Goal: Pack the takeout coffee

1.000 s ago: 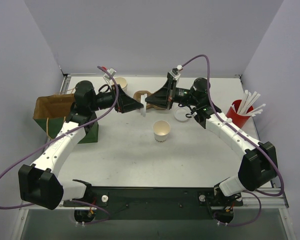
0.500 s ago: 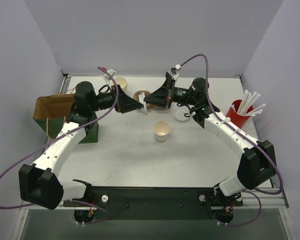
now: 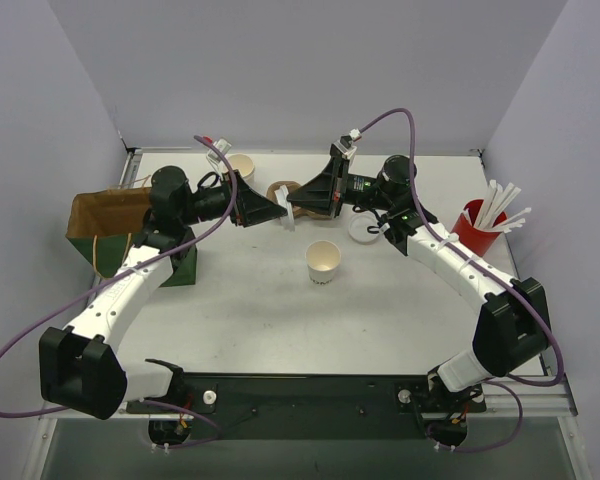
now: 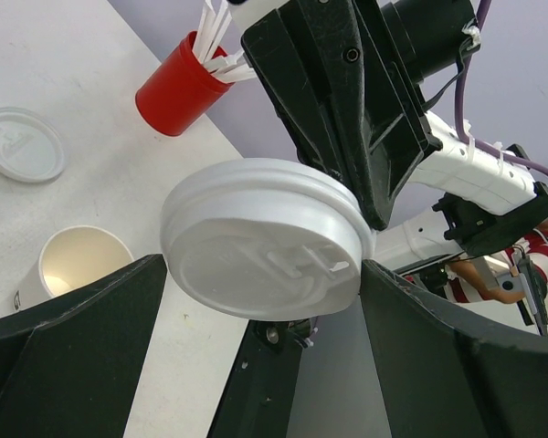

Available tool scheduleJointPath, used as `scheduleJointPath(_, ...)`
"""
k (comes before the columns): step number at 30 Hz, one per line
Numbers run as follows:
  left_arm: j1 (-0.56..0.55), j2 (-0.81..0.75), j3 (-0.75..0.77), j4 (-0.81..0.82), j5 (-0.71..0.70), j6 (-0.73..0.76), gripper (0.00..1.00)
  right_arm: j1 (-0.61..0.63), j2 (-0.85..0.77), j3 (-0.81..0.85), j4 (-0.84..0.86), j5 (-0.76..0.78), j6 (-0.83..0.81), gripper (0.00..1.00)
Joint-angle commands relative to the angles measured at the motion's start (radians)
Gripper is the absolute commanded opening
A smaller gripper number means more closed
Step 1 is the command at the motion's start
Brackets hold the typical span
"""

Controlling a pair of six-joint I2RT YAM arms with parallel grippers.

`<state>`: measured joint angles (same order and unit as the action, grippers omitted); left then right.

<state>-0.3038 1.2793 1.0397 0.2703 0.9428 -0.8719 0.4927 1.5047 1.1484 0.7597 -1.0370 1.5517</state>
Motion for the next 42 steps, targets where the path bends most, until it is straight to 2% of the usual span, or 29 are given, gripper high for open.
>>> scheduleJointPath(1,0.009,-0.035,-0.003,0.087,-0.010,-0.016,0.97,0.006,0.000,0.043,0.115,-0.015,0.011,0.00)
scheduleJointPath(18,0.011,-0.038,-0.010,0.124,-0.002,-0.056,0.96,0.009,0.005,0.047,0.130,-0.008,0.027,0.00)
scheduleJointPath(25,0.011,-0.041,-0.009,0.121,0.001,-0.059,0.88,0.012,0.006,0.053,0.125,-0.006,0.022,0.00)
scheduleJointPath(33,0.011,-0.044,-0.003,0.086,-0.007,-0.039,0.73,0.015,-0.006,0.054,0.067,0.002,-0.021,0.00)
scheduleJointPath(35,0.011,-0.047,-0.001,0.081,-0.006,-0.035,0.72,0.015,-0.012,0.054,0.043,0.008,-0.054,0.05)
scheduleJointPath(37,0.011,-0.049,0.000,0.067,-0.006,-0.027,0.72,0.015,-0.026,0.056,-0.011,0.017,-0.080,0.15)
scheduleJointPath(38,0.011,-0.051,0.002,0.064,-0.007,-0.022,0.72,0.015,-0.031,0.060,-0.054,0.020,-0.117,0.24)
scheduleJointPath(42,0.011,-0.051,0.011,0.024,-0.007,-0.001,0.71,0.014,-0.084,0.080,-0.235,0.054,-0.253,0.36)
